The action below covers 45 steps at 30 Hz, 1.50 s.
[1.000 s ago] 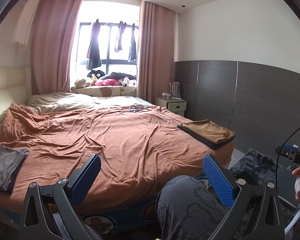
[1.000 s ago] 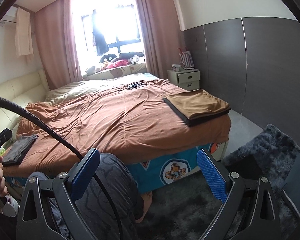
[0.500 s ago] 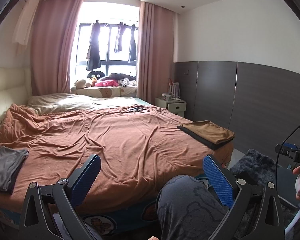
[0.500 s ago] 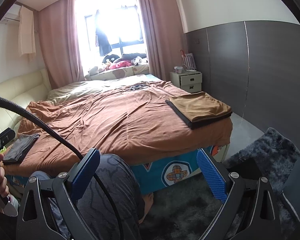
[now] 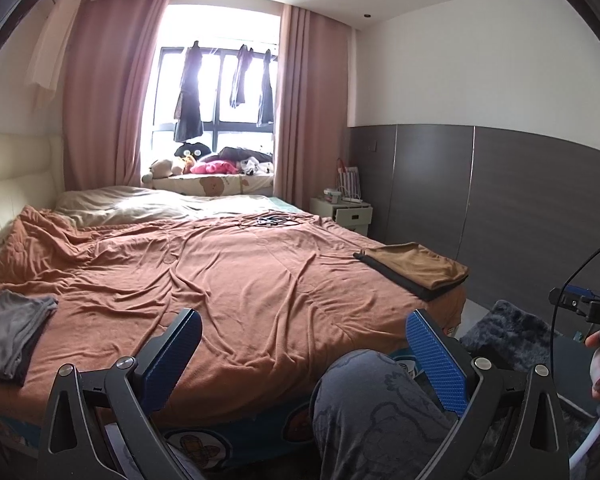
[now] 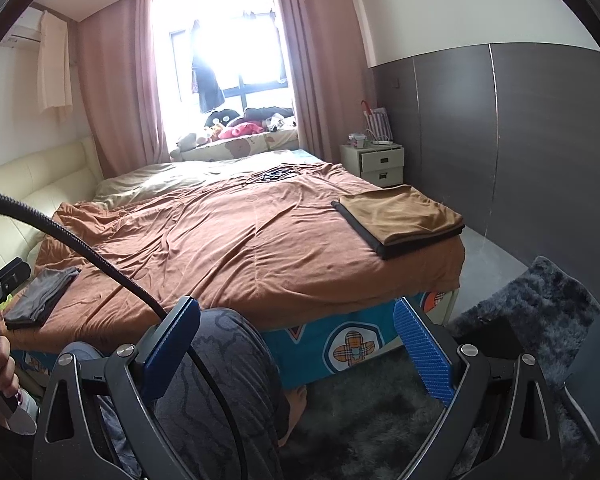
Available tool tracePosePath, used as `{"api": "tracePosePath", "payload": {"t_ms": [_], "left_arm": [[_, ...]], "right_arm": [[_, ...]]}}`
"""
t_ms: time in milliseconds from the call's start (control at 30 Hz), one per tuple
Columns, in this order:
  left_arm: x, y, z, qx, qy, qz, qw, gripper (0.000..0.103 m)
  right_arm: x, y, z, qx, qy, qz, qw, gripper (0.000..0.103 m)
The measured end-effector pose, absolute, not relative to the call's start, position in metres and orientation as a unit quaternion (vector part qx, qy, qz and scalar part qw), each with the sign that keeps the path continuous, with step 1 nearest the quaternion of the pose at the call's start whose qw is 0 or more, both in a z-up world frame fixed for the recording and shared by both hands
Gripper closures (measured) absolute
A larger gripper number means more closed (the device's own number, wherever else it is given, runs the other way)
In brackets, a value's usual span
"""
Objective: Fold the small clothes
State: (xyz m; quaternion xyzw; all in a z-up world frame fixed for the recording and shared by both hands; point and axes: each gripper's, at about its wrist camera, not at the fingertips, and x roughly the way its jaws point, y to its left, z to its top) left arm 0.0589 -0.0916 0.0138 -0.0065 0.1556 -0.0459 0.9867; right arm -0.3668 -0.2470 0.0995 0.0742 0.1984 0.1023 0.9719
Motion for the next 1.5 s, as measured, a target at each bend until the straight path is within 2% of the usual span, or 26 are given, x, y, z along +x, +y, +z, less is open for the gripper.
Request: {"api": "tracePosePath", "payload": {"t_ms": [1500], "left_arm": [[0.0493,-0.0883,0.0166,-0.005,0.149,-0.04,0.988,0.0]], "right_arm": [[-0.3645,-0.2501,0.1019,0.055,0.204,0.107,0.972,0.006]]}}
